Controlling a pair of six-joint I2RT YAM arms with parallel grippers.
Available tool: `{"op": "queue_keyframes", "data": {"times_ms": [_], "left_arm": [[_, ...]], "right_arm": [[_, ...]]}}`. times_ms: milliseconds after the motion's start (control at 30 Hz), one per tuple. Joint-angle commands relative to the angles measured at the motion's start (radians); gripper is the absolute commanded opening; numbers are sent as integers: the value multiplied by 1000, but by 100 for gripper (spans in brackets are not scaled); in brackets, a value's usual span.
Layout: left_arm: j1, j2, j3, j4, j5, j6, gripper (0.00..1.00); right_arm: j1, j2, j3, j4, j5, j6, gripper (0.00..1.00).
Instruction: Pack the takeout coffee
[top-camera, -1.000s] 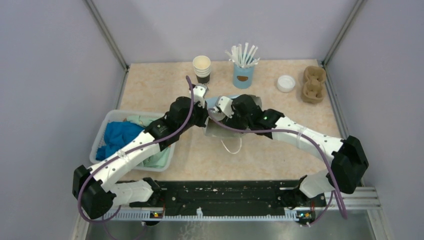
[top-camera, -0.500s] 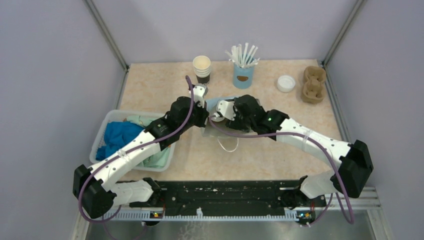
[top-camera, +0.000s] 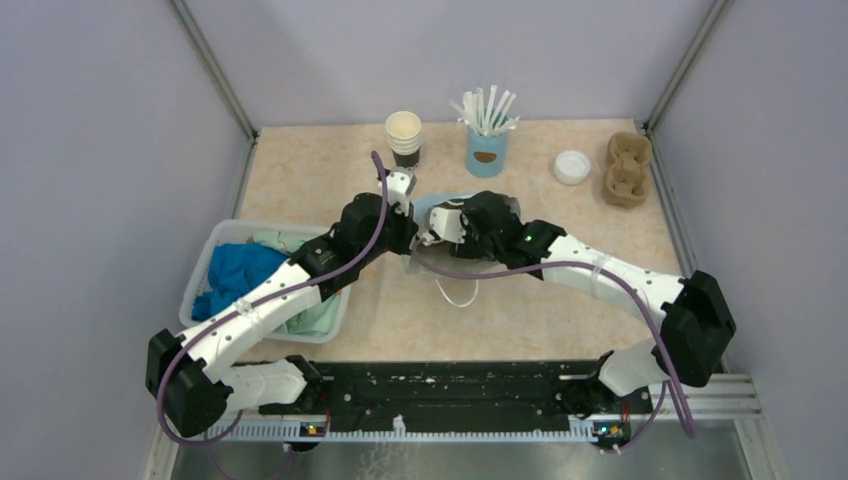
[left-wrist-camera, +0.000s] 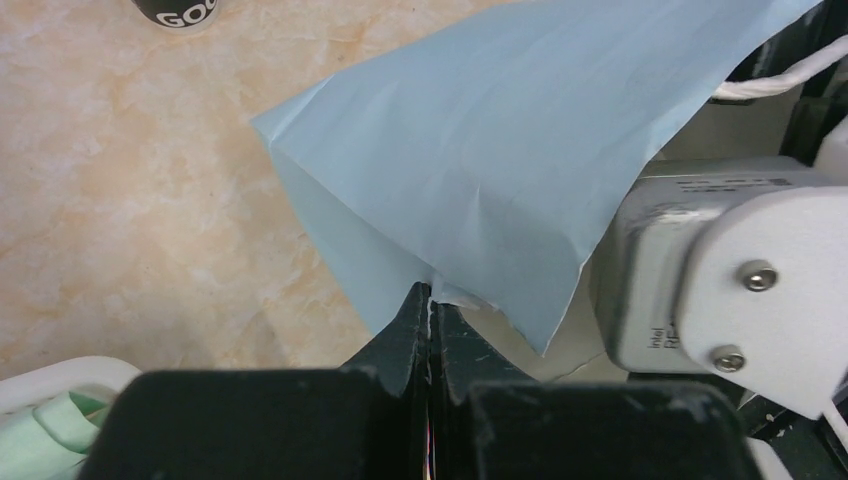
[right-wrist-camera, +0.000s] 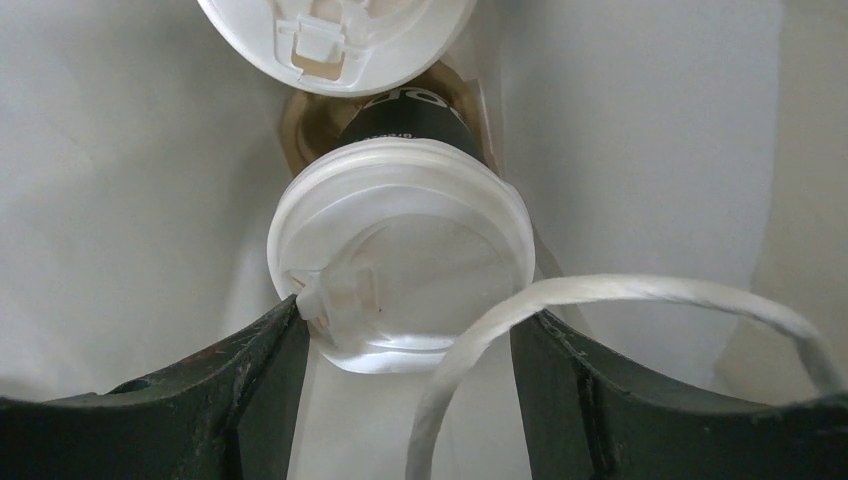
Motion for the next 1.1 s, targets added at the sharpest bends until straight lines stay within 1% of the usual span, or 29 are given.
{"op": "queue_keyframes", "data": {"times_ms": [0, 267, 667, 900, 1067], "left_arm": [[-2, 9, 24, -3, 12, 10, 0], [-2, 14, 32, -12, 15, 10, 0], [-2, 18, 35, -17, 18, -3, 0], [-2, 19, 36, -20, 16, -9, 0], [-2, 22, 43, -27, 12, -17, 0]], "right_arm": [[-16, 20, -2, 46, 0, -39, 43], [-33, 8, -21, 46, 4, -42, 43], [-68, 48, -66, 185, -37, -47, 43], [-73, 62, -72, 224, -63, -46, 43], [-85, 94, -71, 221, -102, -41, 43]]}}
